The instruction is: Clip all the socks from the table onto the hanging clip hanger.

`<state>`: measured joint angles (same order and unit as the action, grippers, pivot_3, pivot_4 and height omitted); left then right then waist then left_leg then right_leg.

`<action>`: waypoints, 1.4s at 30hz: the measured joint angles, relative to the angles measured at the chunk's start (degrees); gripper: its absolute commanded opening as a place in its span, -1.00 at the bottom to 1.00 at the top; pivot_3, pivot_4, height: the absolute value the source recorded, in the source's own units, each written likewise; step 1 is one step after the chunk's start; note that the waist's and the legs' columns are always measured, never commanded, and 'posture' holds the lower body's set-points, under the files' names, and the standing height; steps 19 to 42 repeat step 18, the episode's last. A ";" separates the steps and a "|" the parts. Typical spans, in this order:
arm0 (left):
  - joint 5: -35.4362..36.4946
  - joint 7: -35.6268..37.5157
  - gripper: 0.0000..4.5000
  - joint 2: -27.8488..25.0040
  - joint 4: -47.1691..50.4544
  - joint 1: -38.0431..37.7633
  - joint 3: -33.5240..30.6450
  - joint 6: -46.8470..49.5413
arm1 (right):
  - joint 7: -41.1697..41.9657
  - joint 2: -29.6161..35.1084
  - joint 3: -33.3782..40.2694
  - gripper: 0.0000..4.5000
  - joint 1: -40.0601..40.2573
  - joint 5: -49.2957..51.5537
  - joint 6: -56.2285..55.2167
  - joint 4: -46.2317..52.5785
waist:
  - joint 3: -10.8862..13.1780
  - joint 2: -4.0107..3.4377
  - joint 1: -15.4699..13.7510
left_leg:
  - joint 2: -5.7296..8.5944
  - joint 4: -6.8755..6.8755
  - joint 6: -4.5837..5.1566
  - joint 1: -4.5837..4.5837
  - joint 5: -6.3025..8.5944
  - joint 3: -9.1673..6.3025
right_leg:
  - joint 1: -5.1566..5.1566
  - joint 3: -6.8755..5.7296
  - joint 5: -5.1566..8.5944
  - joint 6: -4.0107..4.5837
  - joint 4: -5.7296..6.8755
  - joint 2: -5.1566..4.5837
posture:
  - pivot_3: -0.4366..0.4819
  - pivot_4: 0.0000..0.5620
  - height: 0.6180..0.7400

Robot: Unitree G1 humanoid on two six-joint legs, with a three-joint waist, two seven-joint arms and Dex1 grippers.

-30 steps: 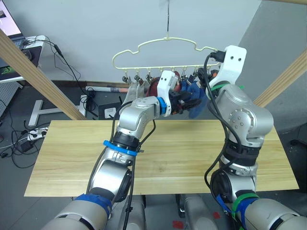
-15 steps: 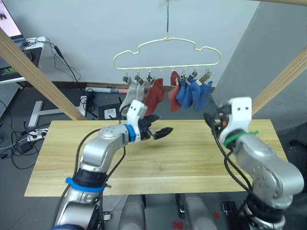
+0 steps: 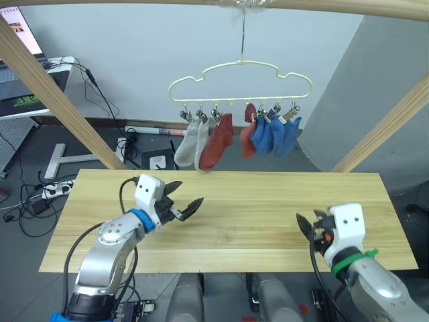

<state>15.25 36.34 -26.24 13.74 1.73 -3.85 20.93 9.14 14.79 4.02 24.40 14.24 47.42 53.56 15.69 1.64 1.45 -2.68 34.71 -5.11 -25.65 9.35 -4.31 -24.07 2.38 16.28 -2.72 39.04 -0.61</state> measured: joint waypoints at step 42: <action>4.19 -3.24 0.99 -0.56 2.96 -5.87 -3.78 4.76 | 1.53 0.19 -0.71 0.04 9.56 -1.51 -9.41 -2.33 | -2.38 0.00 -1.46 | -0.05 0.02 0.01 0.13 0.00 0.09 | 0.06 0.05 0.16 0.51 0.00 0.00 | 0.17 -0.30 1.00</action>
